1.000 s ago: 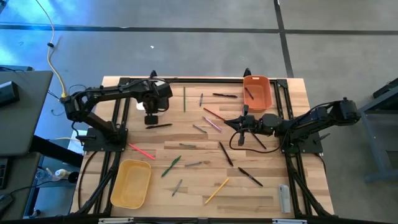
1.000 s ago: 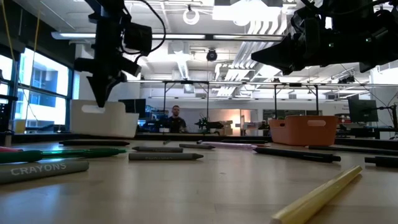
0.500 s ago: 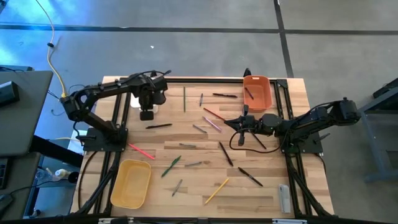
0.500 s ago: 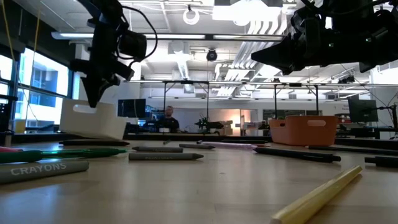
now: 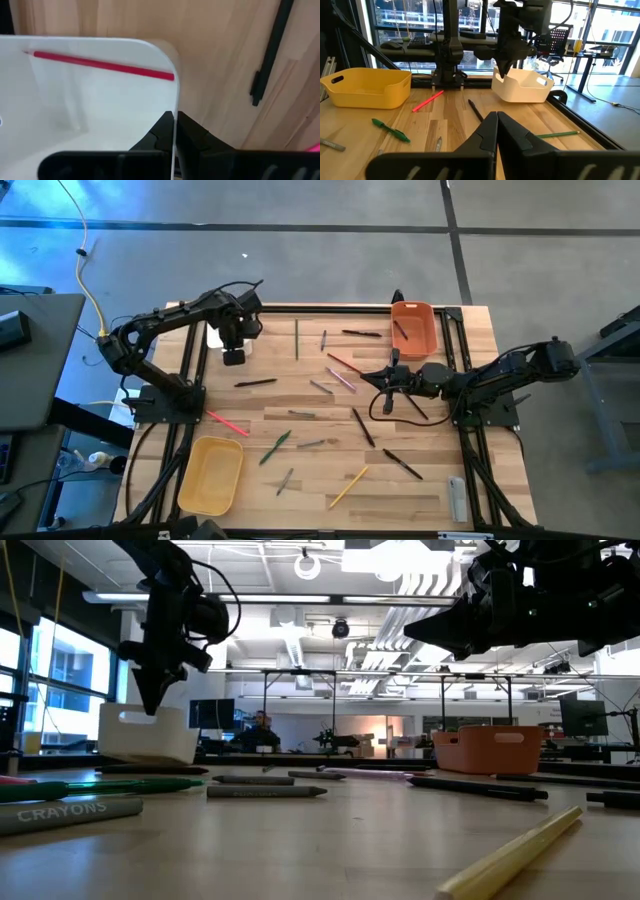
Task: Sort crayons/erasers/pens/pencils in bins
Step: Adjust the white bin
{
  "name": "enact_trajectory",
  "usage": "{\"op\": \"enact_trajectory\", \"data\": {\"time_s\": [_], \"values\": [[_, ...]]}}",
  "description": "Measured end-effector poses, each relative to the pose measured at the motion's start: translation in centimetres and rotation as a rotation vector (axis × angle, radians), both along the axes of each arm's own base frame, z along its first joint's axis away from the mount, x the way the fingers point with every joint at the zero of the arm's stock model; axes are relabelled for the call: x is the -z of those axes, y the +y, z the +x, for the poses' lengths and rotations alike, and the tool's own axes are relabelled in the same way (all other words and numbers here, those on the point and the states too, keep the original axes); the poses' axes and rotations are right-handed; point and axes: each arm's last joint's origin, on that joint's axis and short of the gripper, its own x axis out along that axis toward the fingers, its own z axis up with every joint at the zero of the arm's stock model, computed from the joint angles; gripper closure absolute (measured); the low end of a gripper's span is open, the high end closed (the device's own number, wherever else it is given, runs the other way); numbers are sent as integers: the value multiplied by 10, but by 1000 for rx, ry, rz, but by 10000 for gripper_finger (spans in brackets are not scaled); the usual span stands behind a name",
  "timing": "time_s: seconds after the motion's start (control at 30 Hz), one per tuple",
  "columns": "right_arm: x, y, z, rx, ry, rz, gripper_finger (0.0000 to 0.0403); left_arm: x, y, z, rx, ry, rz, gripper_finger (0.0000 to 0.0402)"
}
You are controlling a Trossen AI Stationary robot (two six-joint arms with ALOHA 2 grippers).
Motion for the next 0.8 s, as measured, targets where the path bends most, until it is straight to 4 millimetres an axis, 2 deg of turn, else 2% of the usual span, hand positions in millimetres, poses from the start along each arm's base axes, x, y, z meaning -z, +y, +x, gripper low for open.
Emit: {"op": "enact_trajectory", "data": {"time_s": [0.33,0.8], "values": [[0,0,0,1,0,1,403,-1,0,-8,-27,102,18,359],[0,0,0,-4,-1,2,403,-1,0,-8,-71,101,35,296]]}}
